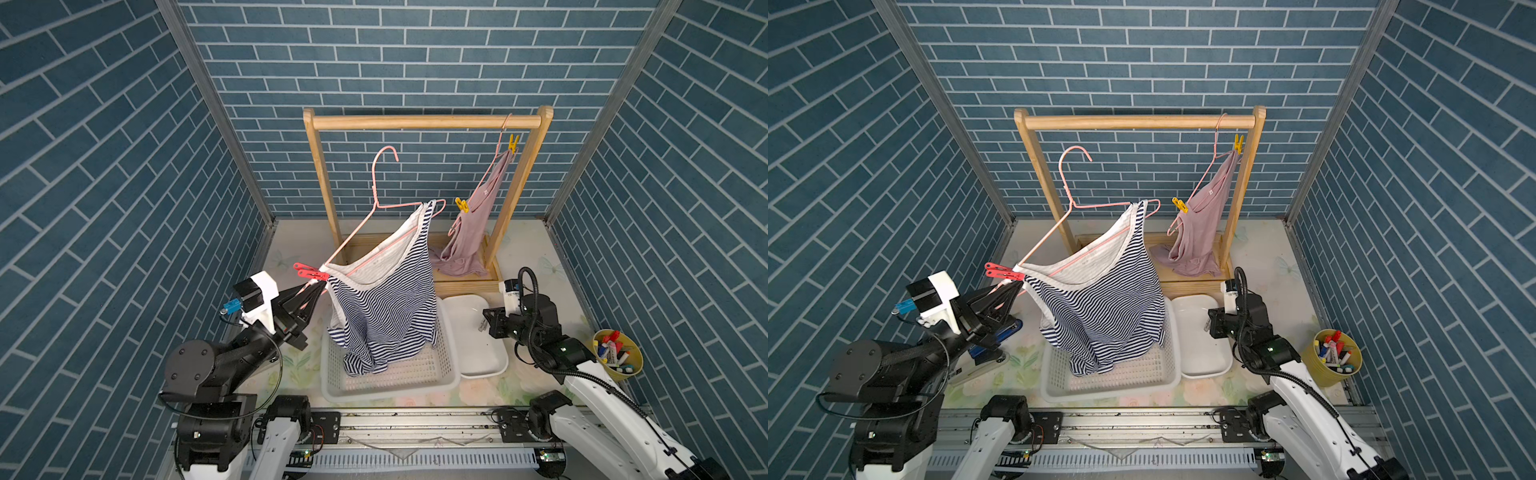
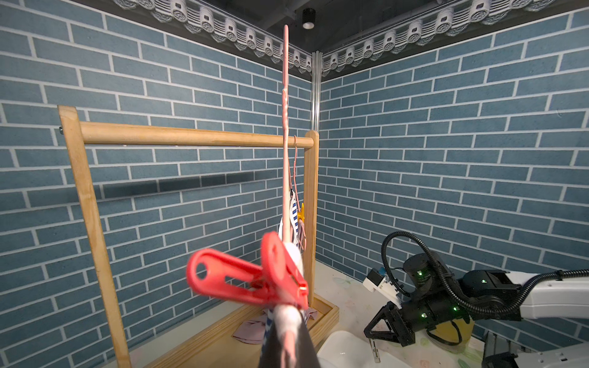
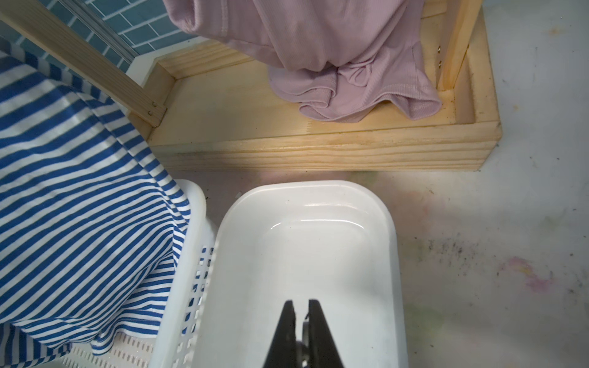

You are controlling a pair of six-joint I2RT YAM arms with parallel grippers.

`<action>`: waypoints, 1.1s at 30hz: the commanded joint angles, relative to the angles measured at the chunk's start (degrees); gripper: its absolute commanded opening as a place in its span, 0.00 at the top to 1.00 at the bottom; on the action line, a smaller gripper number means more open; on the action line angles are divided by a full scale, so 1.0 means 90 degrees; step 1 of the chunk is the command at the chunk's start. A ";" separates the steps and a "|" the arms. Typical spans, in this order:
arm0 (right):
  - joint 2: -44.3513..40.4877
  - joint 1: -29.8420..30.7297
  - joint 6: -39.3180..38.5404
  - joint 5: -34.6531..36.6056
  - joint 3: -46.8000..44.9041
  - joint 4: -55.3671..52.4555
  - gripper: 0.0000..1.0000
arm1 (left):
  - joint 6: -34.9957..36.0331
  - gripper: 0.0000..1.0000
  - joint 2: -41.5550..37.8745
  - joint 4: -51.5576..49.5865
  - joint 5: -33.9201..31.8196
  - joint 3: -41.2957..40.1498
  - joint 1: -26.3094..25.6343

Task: Remove the clothespins securing tank tops to the hanger
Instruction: Place the clothespin in the storage box.

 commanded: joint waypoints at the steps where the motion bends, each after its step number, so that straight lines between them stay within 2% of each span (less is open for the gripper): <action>1: 0.0082 0.0236 0.0487 0.1013 0.0122 0.0015 1.00 | 0.0101 1.00 -0.0109 0.0087 -0.0070 0.0219 0.0020; 4: 0.0217 0.0435 0.0766 0.1673 0.0203 -0.0103 1.00 | 0.0105 1.00 -0.0119 0.0072 -0.0086 0.0209 0.0022; 8: 0.0714 0.0593 0.0941 0.2021 0.0386 -0.0200 1.00 | 0.0121 1.00 -0.0133 -0.0012 -0.0095 0.0226 0.0014; 14: 0.1497 0.0818 0.1008 0.2198 0.0692 -0.0122 1.00 | 0.0236 1.00 -0.0114 -0.0219 -0.0121 0.0320 0.0017; 27: 0.2528 0.0960 0.1135 0.2272 0.0945 0.0057 1.00 | 0.0350 1.00 -0.0070 -0.0378 -0.0139 0.0348 0.0019; 33: 0.2914 0.0970 0.1147 0.2254 0.1025 0.0147 0.89 | 0.0426 1.00 -0.0041 -0.0436 -0.0149 0.0383 0.0019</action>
